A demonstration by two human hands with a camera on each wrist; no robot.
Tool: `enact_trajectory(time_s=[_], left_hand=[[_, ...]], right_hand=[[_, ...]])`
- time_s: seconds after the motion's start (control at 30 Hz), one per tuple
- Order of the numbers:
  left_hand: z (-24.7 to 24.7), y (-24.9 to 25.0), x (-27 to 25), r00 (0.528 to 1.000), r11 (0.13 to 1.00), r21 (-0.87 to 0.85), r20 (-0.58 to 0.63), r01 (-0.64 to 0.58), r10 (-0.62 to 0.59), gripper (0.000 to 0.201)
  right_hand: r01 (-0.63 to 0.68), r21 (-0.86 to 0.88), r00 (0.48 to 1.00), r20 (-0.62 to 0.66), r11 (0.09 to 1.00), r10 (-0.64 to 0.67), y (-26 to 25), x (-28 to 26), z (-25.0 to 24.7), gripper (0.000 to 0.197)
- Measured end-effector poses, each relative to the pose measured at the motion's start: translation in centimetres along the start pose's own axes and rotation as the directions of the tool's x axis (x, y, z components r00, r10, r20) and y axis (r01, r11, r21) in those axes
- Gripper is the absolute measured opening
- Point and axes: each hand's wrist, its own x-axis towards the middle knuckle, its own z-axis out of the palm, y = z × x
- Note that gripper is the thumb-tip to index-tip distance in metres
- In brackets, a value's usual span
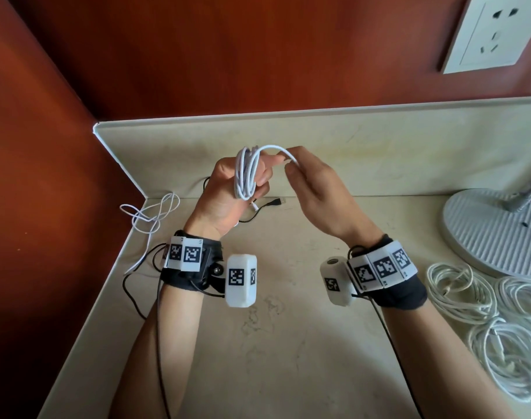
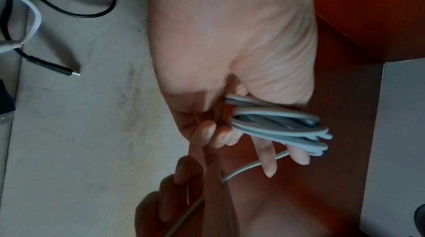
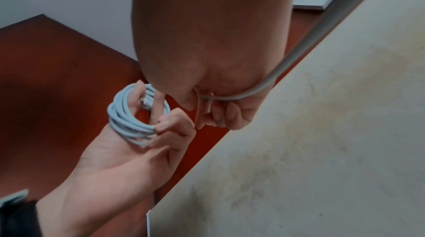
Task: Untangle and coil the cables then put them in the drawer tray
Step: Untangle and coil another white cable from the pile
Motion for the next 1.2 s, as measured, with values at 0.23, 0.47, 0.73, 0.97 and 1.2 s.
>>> enact_trajectory(time_s=[0.23,0.47,0.73,0.97,1.2], left_hand=[[2.1,0.0,0.0,0.996,0.989,0.130,-0.040,-0.076,0.082,0.036],[3.5,-0.6,-0.2,0.984,0.983,0.104,-0.075,-0.154,0.162,0.032],[2.9,-1.1,0.2,0.966,0.940,0.254,-0.070,-0.226,0.251,0.010],[0.5,-5.0,1.6,0.977,0.827,0.563,-0.169,-0.012,0.129,0.030],[3.8,-5.1,0.4,0.997,0.938,0.340,-0.059,0.069,-0.052,0.011]], right_hand=[[-0.033,0.044,0.996,0.089,0.999,0.029,0.1,-0.4,-0.7,0.022],[-0.059,0.042,0.969,0.242,0.997,0.047,-0.1,-0.4,-0.2,0.030],[-0.146,0.649,0.987,0.043,0.747,0.156,-0.1,0.3,-2.9,0.061],[-0.116,0.396,0.971,-0.145,0.911,0.187,-0.1,0.2,-2.8,0.030],[0.183,0.446,0.781,-0.607,0.876,0.146,-0.3,0.5,-2.8,0.027]])
